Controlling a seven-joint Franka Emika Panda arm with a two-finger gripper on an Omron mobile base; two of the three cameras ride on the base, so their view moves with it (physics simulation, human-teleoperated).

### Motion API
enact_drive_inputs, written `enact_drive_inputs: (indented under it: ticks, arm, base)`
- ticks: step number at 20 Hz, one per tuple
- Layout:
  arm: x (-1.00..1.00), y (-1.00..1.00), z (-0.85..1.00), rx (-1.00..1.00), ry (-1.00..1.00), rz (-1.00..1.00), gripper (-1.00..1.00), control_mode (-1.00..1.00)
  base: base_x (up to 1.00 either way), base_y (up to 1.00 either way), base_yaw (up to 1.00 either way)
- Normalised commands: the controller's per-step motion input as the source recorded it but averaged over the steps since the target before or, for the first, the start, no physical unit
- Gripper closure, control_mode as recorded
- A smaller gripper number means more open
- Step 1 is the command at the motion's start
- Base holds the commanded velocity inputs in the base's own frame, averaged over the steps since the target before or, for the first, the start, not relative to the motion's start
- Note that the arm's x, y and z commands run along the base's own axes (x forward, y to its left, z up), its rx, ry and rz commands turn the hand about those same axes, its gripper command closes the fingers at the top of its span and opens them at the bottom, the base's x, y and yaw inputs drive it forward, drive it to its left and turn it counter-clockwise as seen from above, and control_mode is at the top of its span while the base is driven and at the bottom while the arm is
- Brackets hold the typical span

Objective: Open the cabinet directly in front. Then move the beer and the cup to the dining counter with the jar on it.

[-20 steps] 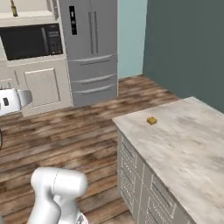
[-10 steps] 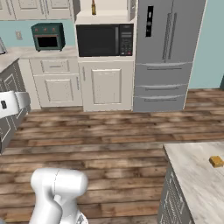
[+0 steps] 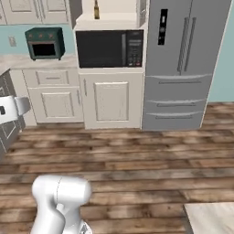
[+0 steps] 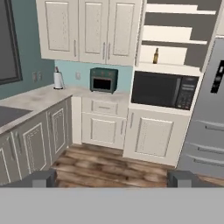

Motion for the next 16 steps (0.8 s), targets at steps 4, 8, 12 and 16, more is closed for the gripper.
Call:
enact_drive_inputs:
  ticks: [4, 8, 12, 16]
  arm:
    - [0.00, 0.00, 0.00, 0.00, 0.00, 0.00, -1.00, 1.00]
    - [0.00, 0.00, 0.00, 0.00, 0.00, 0.00, -1.00, 1.00]
    - [0.00, 0.00, 0.00, 0.00, 0.00, 0.00, -1.00, 1.00]
    - [0.00, 0.00, 0.00, 0.00, 0.00, 0.00, -1.00, 1.00]
  base:
    - [1.00, -0.36, 0.00]
    - [1.00, -0.40, -0.06]
    - [1.00, -0.28, -0.02]
    - [1.00, -0.10, 0.00]
